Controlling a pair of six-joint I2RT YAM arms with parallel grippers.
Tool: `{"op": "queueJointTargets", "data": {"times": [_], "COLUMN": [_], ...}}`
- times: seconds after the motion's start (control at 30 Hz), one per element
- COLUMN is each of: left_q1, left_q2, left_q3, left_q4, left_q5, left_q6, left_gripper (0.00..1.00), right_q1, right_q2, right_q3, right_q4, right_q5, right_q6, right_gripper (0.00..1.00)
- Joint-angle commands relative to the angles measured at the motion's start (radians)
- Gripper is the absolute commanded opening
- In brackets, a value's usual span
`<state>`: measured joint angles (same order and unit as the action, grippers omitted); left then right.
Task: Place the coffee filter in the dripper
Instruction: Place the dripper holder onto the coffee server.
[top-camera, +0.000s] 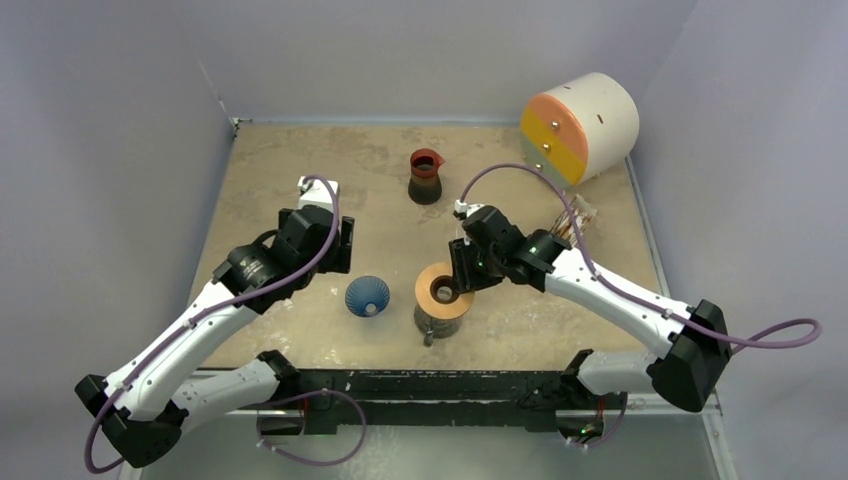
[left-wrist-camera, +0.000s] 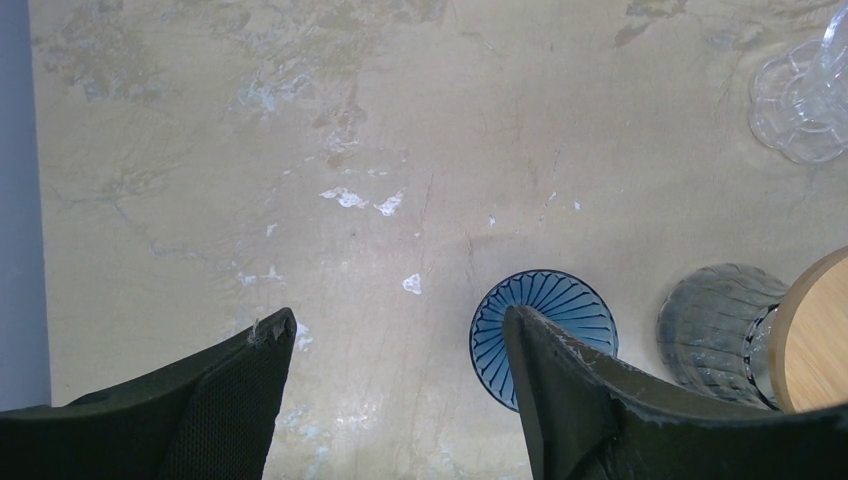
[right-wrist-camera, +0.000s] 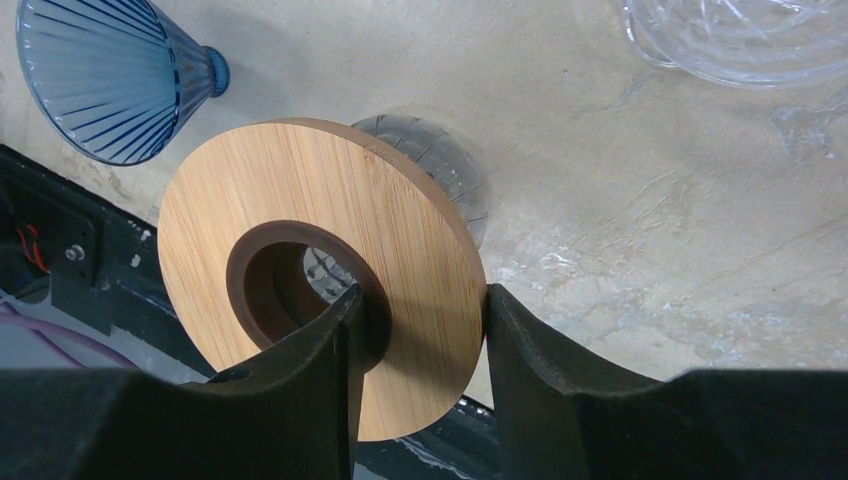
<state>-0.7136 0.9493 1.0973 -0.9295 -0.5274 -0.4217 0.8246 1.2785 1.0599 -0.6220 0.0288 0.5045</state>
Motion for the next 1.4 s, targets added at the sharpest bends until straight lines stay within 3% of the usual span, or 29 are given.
{"op": "queueJointTargets", "data": {"times": [0.0, 1.37], "left_q1": [0.005, 0.006], "left_q2": [0.004, 0.010], "left_q3": [-0.008, -0.008], "left_q4": [0.023, 0.025], "left_q5": [0.003, 0.010], "left_q6": [0.026, 0.029], "left_gripper": [0.75, 0.75], "right_q1": [0.017, 0.051], "right_q2": [0.000, 0.020], "right_q3": [-0.007, -0.122], "right_q4": [0.063, 0.127], "right_q5": [-0.026, -0.018], "right_q6": [0.025, 0.079], "right_gripper": [0.00, 0.00]}}
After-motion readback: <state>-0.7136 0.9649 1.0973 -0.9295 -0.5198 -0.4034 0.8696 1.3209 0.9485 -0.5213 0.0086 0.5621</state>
